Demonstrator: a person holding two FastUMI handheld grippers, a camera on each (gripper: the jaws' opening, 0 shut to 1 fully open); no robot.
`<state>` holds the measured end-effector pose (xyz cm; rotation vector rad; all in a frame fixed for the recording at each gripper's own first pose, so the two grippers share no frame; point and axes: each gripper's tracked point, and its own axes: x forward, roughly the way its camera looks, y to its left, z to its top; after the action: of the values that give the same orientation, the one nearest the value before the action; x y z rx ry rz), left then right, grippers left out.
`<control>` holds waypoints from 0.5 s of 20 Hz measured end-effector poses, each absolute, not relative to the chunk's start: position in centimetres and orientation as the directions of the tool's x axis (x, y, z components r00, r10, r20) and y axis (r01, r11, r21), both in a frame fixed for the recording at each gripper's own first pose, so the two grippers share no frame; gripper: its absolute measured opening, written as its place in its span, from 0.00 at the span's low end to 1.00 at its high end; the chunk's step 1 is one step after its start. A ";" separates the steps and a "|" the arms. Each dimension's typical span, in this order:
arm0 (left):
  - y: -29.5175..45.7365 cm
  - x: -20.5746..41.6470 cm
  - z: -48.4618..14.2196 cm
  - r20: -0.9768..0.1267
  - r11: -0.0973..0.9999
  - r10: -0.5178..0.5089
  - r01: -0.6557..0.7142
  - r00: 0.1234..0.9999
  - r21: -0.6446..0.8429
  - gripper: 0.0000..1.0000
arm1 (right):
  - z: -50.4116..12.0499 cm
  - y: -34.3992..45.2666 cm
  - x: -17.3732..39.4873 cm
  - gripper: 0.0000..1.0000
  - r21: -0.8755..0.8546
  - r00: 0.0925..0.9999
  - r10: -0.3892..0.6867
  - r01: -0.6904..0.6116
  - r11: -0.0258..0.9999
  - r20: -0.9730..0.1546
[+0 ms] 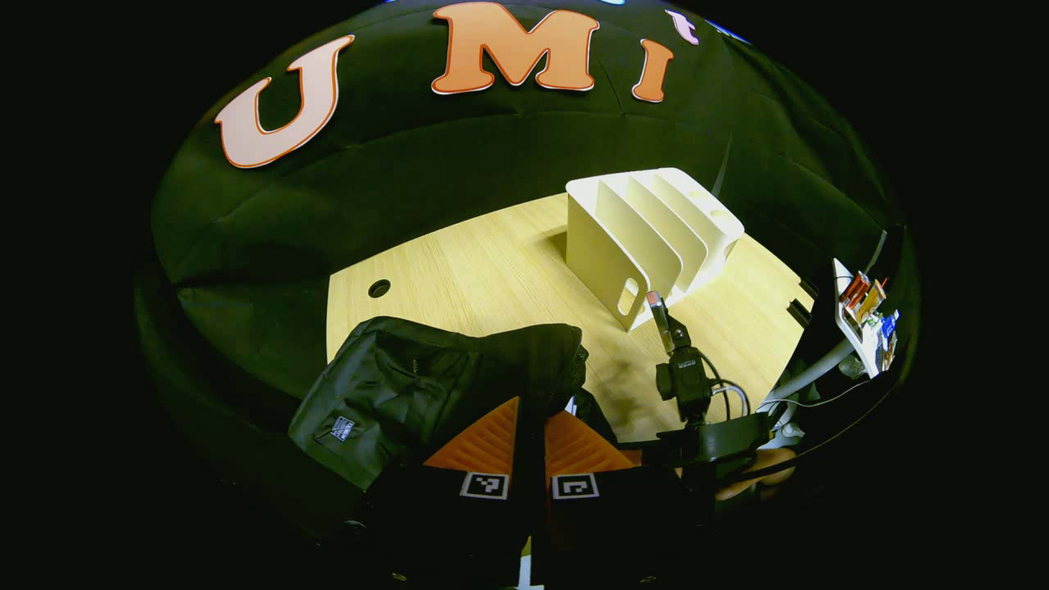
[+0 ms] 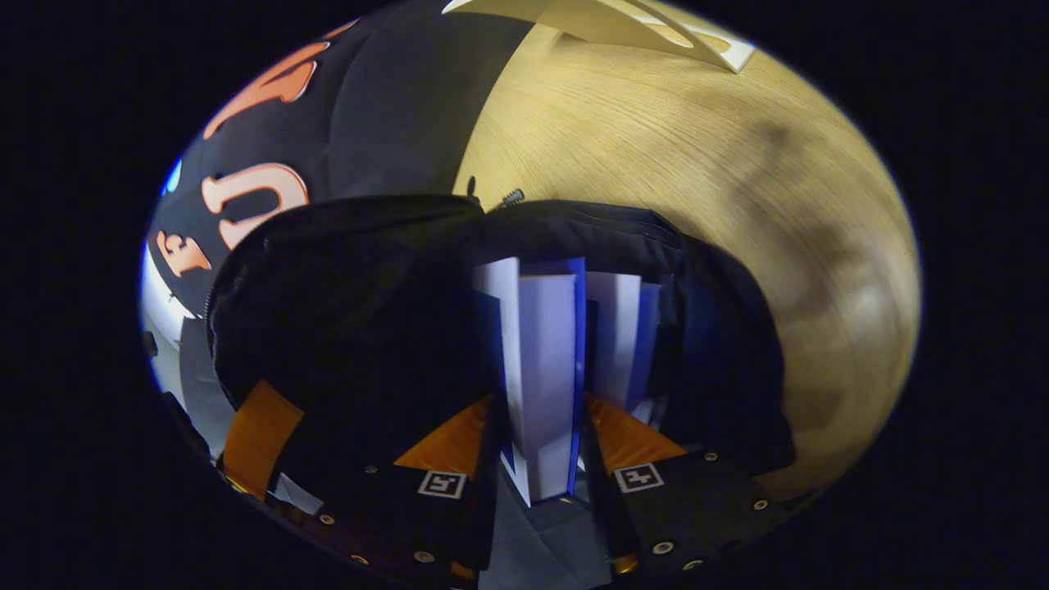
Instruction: Open the schoolbag, grab two books from the bookshelf and put them into the schoolbag.
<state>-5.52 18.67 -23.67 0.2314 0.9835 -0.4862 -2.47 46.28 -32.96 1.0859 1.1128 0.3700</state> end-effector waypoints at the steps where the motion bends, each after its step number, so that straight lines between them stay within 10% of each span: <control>1: 18.7 -5.3 -23.7 -0.839 0.868 -0.287 0.496 0.462 -0.024 0.05 | -33.3 46.6 -2.4 0.52 0.843 0.429 0.726 0.242 0.481 -0.537; 4: 18.5 -5.8 -24.0 -0.835 0.864 -0.298 0.502 0.463 -0.030 0.05 | -32.7 47.3 -3.0 0.88 0.834 0.383 0.741 0.223 0.505 -0.551; 5: 18.6 -5.8 -24.0 -0.833 0.865 -0.300 0.501 0.465 -0.032 0.05 | -32.1 47.1 -3.7 0.77 0.826 0.367 0.741 0.205 0.526 -0.563; 10: 19.0 -6.1 -24.1 -0.819 0.851 -0.328 0.524 0.472 -0.039 0.05 | -32.7 43.0 -7.1 0.88 0.747 0.283 0.696 0.151 0.647 -0.660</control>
<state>-6.05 19.01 -24.06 0.2295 0.9454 -0.5270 -7.06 43.02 -32.71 0.8288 1.2591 0.4269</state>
